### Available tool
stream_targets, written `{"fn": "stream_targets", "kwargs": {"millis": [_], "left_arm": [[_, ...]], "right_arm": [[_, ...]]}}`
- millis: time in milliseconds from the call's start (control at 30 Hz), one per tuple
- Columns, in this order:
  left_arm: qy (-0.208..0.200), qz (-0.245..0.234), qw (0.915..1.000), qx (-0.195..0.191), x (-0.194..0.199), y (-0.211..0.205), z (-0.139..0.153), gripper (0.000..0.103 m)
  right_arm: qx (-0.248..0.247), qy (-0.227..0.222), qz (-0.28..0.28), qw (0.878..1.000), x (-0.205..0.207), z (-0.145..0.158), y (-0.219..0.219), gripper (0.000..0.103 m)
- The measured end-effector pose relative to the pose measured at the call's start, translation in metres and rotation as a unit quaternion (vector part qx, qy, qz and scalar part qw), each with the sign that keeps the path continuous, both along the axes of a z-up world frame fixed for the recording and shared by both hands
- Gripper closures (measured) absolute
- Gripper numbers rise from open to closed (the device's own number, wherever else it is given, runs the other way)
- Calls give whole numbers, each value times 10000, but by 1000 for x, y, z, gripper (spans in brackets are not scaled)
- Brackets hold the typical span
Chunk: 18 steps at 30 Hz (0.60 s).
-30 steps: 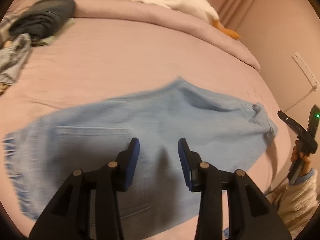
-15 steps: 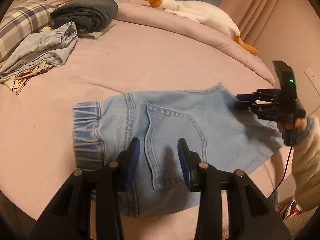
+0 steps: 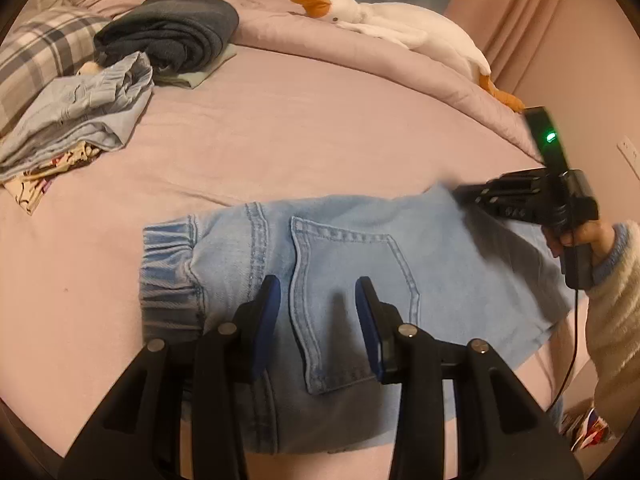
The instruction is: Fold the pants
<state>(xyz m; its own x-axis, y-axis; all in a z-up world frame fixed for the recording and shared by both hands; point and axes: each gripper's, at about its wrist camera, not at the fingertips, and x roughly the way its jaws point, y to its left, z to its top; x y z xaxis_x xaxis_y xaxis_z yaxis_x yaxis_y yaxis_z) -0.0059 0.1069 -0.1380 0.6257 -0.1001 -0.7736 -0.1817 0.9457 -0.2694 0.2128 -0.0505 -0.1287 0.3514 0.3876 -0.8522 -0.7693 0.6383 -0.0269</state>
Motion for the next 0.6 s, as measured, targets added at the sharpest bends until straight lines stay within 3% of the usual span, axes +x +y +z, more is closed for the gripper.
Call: {"fn": "stream_targets", "kwargs": {"millis": [67,133,200,267,400,500,600], "left_arm": [[14,-11,10000,-52,-3,2,2,65],[-27,-7,10000,-58,-10,2,8,64],[-141,19,9999,-34,-18,1,18,58],[-268,35,9994,-194,-28,3,28,53],[-248,35,9943,-1035,-46,5,30,53],[-132,101,9904,-1374,-58,-1,25,53],[-1,357,9889,-1443,-72,-3,21,53]], "right_arm": [[693,-327,-639,9950,-17,21,-35,65],[1470,-178,-990,9840,-35,33,-73,55],[1905,-2,-1288,9732,-56,35,-117,55],[1752,-16,-1714,9695,-72,28,-163,55],[1408,300,-2507,9573,-92,1,-232,55],[501,481,-3015,9509,-100,-32,-255,56],[698,313,-3262,9422,-115,-27,-271,58]]}}
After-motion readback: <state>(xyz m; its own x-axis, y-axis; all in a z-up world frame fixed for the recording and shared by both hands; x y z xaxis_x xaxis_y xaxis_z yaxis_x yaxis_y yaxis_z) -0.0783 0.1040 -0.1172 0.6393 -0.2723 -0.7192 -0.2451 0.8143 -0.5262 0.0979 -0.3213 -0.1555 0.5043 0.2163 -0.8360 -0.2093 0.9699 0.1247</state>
